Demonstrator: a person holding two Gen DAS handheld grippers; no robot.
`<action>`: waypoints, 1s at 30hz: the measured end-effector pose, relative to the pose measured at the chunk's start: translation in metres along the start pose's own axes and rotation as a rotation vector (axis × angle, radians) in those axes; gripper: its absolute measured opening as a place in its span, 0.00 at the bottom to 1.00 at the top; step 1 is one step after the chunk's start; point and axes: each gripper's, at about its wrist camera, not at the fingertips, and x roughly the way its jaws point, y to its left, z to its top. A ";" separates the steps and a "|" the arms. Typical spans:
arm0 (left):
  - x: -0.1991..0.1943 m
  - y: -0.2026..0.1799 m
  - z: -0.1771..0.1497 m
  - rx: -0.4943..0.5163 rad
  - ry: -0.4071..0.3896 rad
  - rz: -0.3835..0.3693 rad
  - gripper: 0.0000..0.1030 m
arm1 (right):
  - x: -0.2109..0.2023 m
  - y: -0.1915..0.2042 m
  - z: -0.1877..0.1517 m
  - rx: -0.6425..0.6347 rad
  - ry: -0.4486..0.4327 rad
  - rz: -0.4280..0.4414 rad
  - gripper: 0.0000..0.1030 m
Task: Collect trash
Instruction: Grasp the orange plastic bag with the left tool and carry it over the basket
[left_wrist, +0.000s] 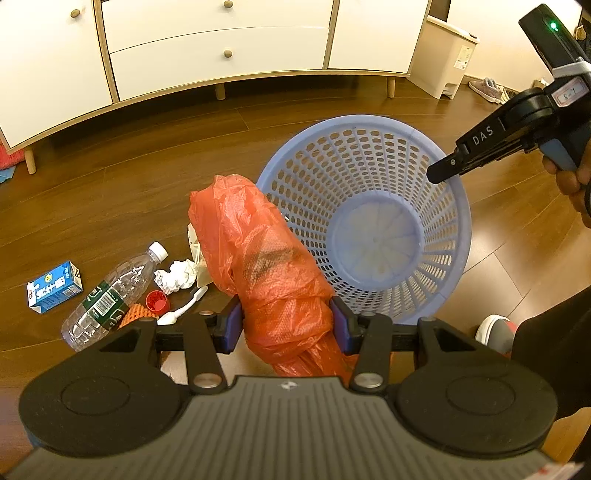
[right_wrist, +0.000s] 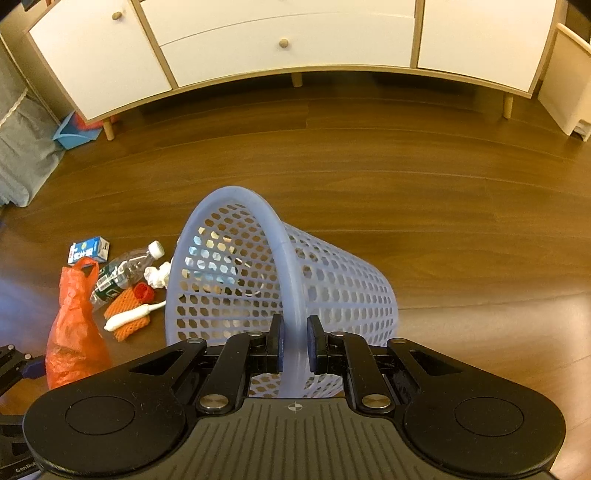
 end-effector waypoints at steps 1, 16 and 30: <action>0.000 0.000 0.000 -0.001 0.000 0.000 0.42 | 0.000 0.000 0.000 0.000 0.001 0.000 0.08; 0.005 -0.006 0.012 0.018 -0.008 0.004 0.42 | 0.001 0.004 -0.002 -0.040 0.004 -0.001 0.08; 0.030 -0.017 0.021 0.068 0.025 0.018 0.42 | 0.002 0.003 -0.004 -0.056 0.000 0.003 0.08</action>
